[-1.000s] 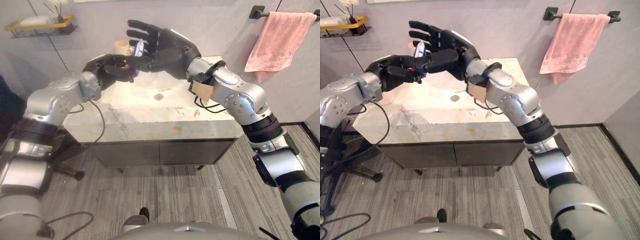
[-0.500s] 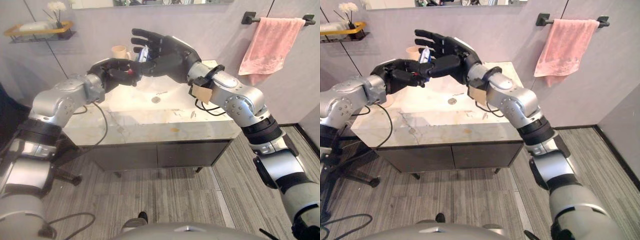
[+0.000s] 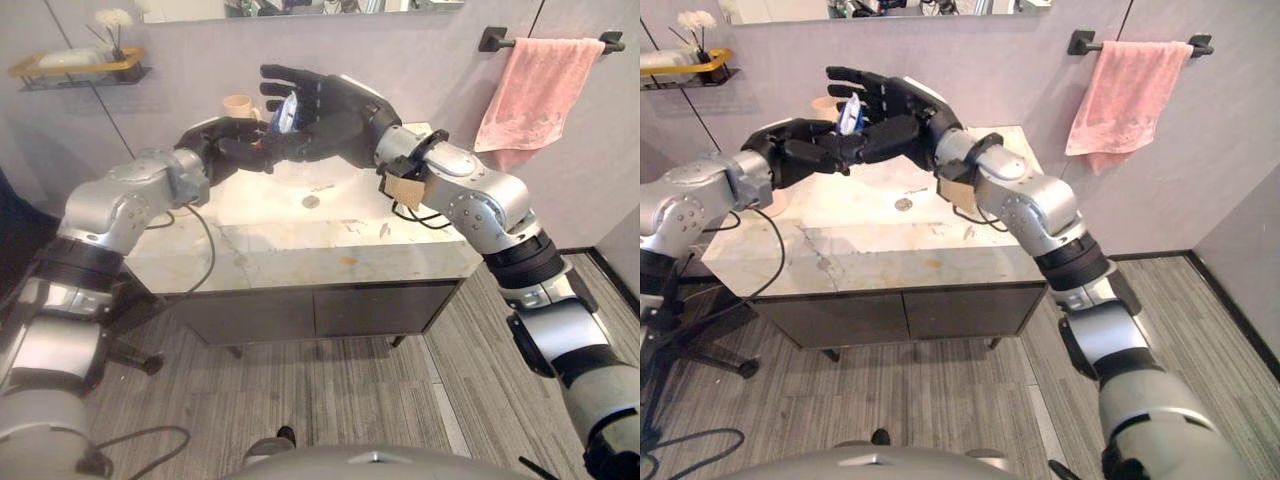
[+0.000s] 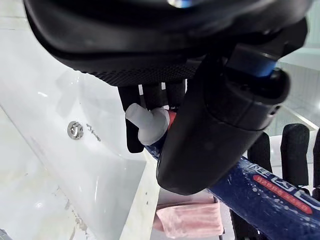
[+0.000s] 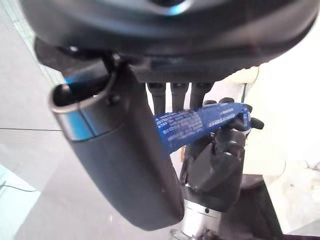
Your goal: Organize the bathroom.
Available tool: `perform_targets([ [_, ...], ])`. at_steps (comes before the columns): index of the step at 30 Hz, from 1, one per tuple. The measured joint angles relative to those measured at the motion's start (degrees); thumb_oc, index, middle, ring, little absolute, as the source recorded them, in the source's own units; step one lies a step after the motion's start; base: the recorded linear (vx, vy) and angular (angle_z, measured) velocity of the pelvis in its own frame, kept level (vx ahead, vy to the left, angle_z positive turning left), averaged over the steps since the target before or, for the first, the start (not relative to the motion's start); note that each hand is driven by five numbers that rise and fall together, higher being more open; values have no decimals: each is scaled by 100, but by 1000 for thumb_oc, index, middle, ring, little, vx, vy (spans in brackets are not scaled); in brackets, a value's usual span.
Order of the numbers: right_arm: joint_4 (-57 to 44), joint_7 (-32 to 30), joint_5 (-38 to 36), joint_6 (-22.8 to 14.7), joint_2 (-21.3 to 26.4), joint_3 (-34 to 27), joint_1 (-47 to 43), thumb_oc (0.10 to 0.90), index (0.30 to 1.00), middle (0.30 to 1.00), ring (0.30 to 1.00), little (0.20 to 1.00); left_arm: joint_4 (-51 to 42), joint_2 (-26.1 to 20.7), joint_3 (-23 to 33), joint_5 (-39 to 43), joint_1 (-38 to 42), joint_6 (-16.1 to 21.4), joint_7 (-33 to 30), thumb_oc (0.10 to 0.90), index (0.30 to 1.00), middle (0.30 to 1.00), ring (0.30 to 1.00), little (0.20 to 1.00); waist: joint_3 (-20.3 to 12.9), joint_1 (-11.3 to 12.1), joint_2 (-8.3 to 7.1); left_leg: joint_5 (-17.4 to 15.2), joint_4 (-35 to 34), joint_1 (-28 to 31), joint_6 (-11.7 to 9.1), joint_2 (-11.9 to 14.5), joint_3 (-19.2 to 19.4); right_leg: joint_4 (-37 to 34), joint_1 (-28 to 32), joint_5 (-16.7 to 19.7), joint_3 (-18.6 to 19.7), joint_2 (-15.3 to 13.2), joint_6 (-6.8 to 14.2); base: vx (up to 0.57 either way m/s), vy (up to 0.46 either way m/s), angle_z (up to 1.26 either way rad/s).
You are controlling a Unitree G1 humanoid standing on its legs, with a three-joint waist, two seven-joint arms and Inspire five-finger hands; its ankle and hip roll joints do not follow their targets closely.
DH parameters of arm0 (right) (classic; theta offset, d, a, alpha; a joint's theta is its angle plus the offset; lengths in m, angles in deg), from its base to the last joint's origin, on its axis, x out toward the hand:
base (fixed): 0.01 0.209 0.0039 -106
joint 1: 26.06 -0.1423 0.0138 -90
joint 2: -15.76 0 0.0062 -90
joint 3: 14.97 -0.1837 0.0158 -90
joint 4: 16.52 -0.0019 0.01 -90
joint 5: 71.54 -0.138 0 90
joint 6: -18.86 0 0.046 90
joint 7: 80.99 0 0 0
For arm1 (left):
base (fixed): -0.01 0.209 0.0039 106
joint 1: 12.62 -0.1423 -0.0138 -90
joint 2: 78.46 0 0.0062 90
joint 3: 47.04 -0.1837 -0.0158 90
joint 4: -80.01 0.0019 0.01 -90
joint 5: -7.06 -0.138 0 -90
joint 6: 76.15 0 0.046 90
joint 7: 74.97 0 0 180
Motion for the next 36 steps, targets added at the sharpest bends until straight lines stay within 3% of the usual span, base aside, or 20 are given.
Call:
perform_targets([
  [9, 311, 294, 618, 109, 584, 71, 1, 800, 900, 900, 900, 900, 0, -8, 2, -2, -6, 0, -13, 400, 300, 300, 300, 300, -9, -7, 0, 0, -1, 3, 0, 4, 14, 0, 0, 0, 5, 1, 0, 0, 0, 0],
  [36, 327, -21, 262, 109, 131, 71, -1, 800, 900, 900, 900, 900, -2, -6, 1, -7, -5, 0, -40, 400, 300, 300, 300, 300, -11, 13, 4, -1, 0, 5, 2, 2, 8, -1, 2, 0, 6, 0, -1, 0, 0, 0],
])
